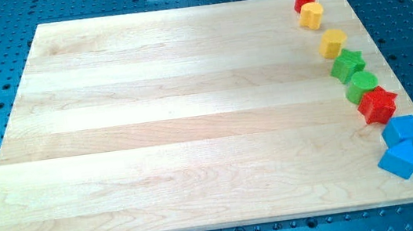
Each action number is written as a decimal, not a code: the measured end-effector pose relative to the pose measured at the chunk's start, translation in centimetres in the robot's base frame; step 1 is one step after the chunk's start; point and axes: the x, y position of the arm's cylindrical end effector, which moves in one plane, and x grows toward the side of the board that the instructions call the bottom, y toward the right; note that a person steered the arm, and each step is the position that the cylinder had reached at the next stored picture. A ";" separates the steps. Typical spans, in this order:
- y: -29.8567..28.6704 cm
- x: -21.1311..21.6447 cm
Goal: Adjust the blue cube red star vertically above the blue triangle
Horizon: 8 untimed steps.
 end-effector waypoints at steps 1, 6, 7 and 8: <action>-1.4 -2.2; -3.2 -1.5; -3.8 -1.6; -4.0 -1.6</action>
